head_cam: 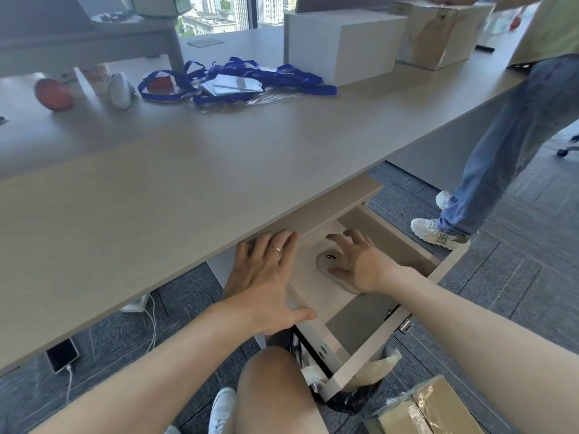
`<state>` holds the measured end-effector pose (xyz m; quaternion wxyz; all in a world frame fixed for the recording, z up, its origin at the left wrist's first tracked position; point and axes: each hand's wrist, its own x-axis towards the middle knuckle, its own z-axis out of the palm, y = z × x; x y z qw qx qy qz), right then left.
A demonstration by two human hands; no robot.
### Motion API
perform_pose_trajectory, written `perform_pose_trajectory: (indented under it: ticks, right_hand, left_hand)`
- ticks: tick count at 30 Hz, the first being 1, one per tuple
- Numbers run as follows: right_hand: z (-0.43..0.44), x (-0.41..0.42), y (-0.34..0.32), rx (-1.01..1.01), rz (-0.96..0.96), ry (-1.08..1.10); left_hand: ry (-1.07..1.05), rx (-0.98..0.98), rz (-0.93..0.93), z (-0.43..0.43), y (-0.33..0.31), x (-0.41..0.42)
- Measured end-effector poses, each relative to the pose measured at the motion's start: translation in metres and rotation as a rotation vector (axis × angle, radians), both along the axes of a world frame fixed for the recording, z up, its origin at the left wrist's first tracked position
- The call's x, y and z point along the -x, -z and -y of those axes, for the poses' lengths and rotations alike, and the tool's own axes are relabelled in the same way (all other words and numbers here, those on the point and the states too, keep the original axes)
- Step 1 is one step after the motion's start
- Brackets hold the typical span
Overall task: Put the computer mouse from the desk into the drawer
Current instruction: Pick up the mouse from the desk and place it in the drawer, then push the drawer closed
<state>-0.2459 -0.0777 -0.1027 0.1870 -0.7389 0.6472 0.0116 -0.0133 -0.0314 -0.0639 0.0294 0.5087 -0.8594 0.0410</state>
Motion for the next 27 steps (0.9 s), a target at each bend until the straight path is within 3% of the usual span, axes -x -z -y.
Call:
perform_pose_trajectory:
  ticks: [7, 11, 15, 18, 21, 23, 27]
  right_hand:
    - [-0.062, 0.051, -0.056, 0.352, -0.155, -0.262]
    - [-0.107, 0.07, -0.049, 0.481, 0.009, -0.009]
    - [-0.143, 0.064, -0.027, 0.387, 0.346, 0.444]
    - [-0.155, 0.051, -0.016, 0.119, 0.806, 0.762]
    - [-0.155, 0.036, -0.01, -0.105, 1.273, 0.909]
    - [-0.15, 0.03, -0.006, -0.131, 1.416, 0.916]
    - [-0.136, 0.019, -0.005, -0.111, 1.475, 0.925]
  left_hand:
    - [-0.011, -0.072, -0.025, -0.004, -0.003, 0.002]
    - [-0.081, -0.113, -0.103, -0.016, -0.003, 0.008]
    - [-0.174, -0.145, -0.197, -0.025, -0.007, 0.013]
    - [-0.218, -0.246, -0.221, -0.034, -0.012, 0.014]
    - [-0.252, -0.319, -0.224, -0.041, -0.02, 0.014]
    - [-0.254, -0.309, -0.21, -0.042, -0.026, 0.012]
    - [-0.229, -0.258, -0.165, -0.041, -0.034, 0.009]
